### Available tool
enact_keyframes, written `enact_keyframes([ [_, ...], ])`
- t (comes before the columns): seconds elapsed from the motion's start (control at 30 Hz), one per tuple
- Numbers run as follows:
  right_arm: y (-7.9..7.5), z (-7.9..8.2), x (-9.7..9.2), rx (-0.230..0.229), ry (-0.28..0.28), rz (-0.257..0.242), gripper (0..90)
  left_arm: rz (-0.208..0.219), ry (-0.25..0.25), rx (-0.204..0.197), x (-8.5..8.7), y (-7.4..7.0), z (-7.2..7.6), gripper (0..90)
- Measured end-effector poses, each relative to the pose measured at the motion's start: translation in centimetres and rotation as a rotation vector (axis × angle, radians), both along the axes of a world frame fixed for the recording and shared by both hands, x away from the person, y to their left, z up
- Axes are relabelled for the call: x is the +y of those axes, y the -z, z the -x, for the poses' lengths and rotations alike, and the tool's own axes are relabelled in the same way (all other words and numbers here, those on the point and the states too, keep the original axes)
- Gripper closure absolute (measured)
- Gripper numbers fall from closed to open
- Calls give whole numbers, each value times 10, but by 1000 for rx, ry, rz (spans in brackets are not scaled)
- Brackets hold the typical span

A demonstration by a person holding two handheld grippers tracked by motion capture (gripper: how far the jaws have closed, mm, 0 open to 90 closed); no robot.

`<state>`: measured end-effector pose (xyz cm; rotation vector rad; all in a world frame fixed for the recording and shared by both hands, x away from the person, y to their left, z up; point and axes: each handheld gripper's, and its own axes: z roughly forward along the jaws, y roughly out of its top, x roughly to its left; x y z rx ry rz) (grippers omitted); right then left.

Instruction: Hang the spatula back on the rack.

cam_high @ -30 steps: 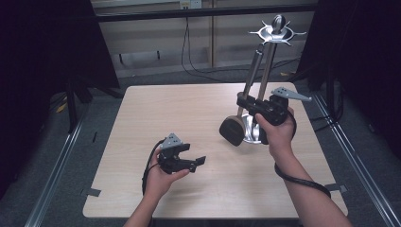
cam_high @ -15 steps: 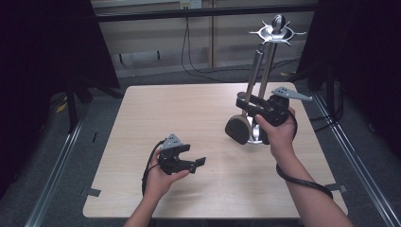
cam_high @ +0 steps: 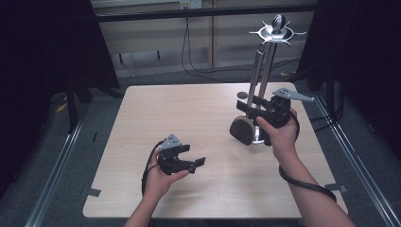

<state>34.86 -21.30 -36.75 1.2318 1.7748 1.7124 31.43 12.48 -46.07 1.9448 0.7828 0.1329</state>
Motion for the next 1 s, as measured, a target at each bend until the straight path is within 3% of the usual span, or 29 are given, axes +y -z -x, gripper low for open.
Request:
enact_keyframes([
  [0.17,1,2,-2,-11,2,34,292,14,1,1,-1,-1,0,159],
  [0.4,5,7,-6,-17,-1,61,246,2,0,2,0,0,0,159],
  [0.5,8,10,-8,-9,2,69,214,15,-1,3,-1,0,1,159],
  [1.0,26,24,-17,24,-16,110,170,2,-8,4,0,3,-1,156],
])
